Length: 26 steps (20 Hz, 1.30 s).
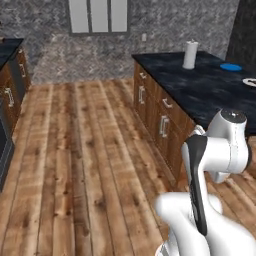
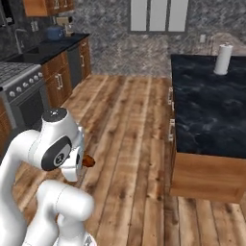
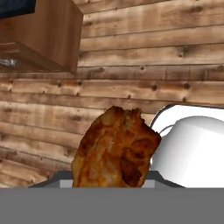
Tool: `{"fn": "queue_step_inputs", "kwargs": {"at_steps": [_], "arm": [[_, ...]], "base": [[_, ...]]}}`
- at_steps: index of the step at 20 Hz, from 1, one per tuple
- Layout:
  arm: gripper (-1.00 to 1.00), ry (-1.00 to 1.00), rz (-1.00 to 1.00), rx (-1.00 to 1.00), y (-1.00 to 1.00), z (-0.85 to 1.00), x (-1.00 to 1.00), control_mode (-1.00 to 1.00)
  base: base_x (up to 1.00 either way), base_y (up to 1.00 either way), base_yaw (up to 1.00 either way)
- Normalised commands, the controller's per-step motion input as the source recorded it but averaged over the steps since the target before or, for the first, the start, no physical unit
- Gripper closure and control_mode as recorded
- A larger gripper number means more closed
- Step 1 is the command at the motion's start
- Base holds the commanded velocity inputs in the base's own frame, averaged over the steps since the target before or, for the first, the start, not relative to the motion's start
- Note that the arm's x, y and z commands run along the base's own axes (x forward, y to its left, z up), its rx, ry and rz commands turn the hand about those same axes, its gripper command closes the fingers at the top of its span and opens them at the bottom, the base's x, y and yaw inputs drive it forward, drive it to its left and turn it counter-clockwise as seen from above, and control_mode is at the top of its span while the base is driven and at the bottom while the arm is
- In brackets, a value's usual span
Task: Take the chicken drumsticks from the pan and place one on each plate on the dining counter.
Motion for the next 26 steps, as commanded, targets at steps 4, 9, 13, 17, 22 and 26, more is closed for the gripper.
{"fn": "queue_step_inputs", "kwargs": {"at_steps": [4,9,13,17,22,26], "arm": [[1.0,0.0,0.0,0.0,0.0,0.0,0.0,1.0],[1.0,0.0,0.0,0.0,0.0,0.0,0.0,1.0],[1.0,0.0,0.0,0.0,0.0,0.0,0.0,1.0],[1.0,0.0,0.0,0.0,0.0,0.0,0.0,1.0],[1.0,0.0,0.0,0.0,0.0,0.0,0.0,1.0],[1.0,0.0,0.0,0.0,0.0,0.0,0.0,1.0]], "base": [[-0.57,-0.96,0.0],[-0.05,-1.0,-0.03],[0.03,-1.0,-0.06],[0.12,-1.0,-0.08],[0.17,-1.0,-0.08],[0.31,-1.0,-0.06]]}}
